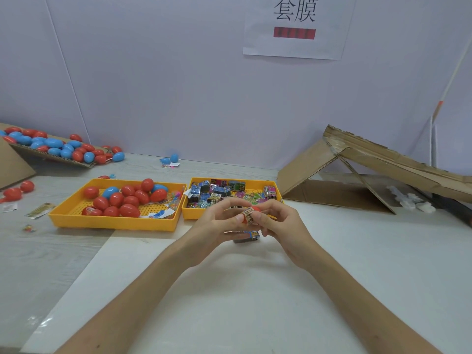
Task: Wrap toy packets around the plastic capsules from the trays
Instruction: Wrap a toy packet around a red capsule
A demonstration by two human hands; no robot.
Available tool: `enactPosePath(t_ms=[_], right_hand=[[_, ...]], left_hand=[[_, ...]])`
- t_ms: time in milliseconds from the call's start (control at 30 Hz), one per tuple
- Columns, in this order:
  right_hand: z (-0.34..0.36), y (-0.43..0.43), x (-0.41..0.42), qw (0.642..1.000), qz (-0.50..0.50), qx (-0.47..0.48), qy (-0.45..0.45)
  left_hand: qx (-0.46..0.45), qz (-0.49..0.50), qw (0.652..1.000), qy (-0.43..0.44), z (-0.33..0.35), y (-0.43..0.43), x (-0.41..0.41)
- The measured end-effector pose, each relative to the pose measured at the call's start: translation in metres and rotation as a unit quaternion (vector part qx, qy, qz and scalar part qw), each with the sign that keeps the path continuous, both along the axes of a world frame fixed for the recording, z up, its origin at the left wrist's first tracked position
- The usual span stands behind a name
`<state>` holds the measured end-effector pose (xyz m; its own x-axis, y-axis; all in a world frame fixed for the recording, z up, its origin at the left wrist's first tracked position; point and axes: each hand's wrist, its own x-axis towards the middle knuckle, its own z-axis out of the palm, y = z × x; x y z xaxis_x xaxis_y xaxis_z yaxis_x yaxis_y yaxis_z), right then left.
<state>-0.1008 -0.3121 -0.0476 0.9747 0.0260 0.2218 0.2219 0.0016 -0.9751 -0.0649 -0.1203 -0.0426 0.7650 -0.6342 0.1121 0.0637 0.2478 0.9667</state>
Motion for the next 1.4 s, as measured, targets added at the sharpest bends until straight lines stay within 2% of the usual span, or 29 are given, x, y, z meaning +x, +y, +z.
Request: enactPosePath(t_ms=[433,700,1200,1400], right_hand=[[0.0014,0.0017,-0.0002,1.000,-0.006,0.002,-0.009],[0.0007,0.0005,0.0007,1.000,0.016,-0.012,0.007],[0.0026,0.0002,-0.0016,1.000,0.001,0.000,-0.013],[0.0024,0.0026,-0.0005,1.000,0.010,-0.016,-0.005]], left_hand=[[0.000,0.020,1.000,0.021,0.0020,0.0008,-0.0005],[-0.041,0.007,0.998,0.053,0.0023,0.0005,-0.0001],[-0.024,-0.025,0.998,0.044,0.0031,0.0011,-0.0021],[-0.023,0.001,0.999,0.043,0.0032,0.0001,-0.0026]])
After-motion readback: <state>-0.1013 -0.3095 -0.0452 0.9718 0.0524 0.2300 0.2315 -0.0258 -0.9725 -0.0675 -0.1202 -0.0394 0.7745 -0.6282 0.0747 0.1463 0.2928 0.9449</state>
